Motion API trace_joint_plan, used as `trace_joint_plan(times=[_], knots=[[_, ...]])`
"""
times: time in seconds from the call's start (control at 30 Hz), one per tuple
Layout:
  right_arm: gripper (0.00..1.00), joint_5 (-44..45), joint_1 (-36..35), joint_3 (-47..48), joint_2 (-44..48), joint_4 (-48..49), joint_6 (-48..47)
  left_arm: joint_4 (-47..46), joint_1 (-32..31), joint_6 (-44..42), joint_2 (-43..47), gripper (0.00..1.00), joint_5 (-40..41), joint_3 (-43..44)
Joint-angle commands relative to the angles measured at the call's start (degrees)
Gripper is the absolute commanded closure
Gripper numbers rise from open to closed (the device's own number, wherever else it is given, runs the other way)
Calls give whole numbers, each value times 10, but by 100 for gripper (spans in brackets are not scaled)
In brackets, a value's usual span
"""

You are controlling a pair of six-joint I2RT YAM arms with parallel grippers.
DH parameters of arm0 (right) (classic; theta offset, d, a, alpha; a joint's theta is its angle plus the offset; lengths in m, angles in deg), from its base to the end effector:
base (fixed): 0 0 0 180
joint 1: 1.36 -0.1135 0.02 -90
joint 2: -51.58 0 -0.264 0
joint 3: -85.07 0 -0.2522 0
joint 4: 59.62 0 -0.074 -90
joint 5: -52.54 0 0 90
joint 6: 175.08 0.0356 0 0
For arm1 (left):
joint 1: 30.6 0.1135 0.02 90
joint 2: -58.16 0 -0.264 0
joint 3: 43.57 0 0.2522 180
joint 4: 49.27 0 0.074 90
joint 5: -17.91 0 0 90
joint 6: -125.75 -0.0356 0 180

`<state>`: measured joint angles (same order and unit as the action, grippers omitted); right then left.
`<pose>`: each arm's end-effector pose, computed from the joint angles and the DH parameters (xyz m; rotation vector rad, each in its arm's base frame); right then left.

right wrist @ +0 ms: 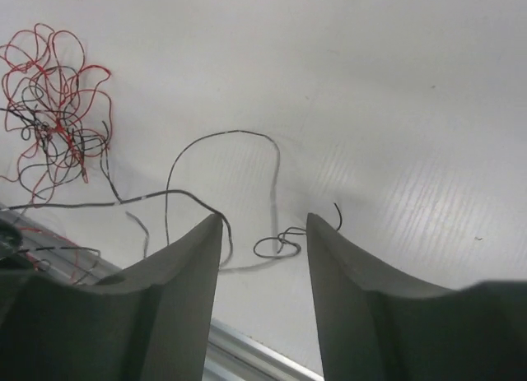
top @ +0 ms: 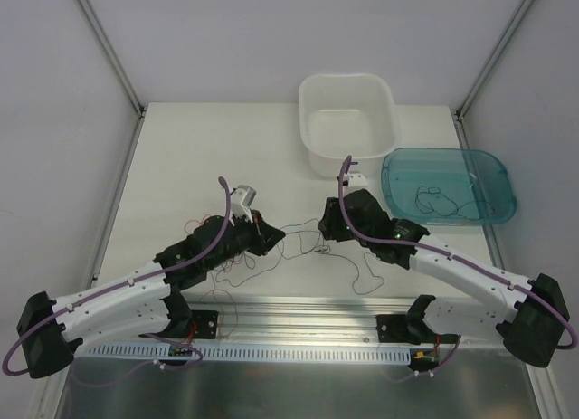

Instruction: Untangle the cables

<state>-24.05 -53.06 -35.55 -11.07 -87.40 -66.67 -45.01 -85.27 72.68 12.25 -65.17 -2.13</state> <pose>0.1574 0.1860 0.2776 -0.4745 2.0810 0.4864 0.1167 -0.1573 0.2669 0.1897 1.8359 -1.0563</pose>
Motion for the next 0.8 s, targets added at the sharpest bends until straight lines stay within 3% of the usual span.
trace_joint_plan(times=[0.0,0.1,0.37,0.53,0.77], knots=[[49,-19,6,1,6,-4,-70,113,3,30,-15,100,-33,68],[38,-57,-3,-23,30,28,-108,146,3,45,-49,100,-58,103],[36,-125,-3,-94,106,74,-142,205,4,59,-78,100,-34,146],[34,-227,-2,-105,174,93,-181,237,17,77,-81,100,-20,148],[33,-294,-2,-127,164,80,-240,242,19,89,-74,100,-31,159]])
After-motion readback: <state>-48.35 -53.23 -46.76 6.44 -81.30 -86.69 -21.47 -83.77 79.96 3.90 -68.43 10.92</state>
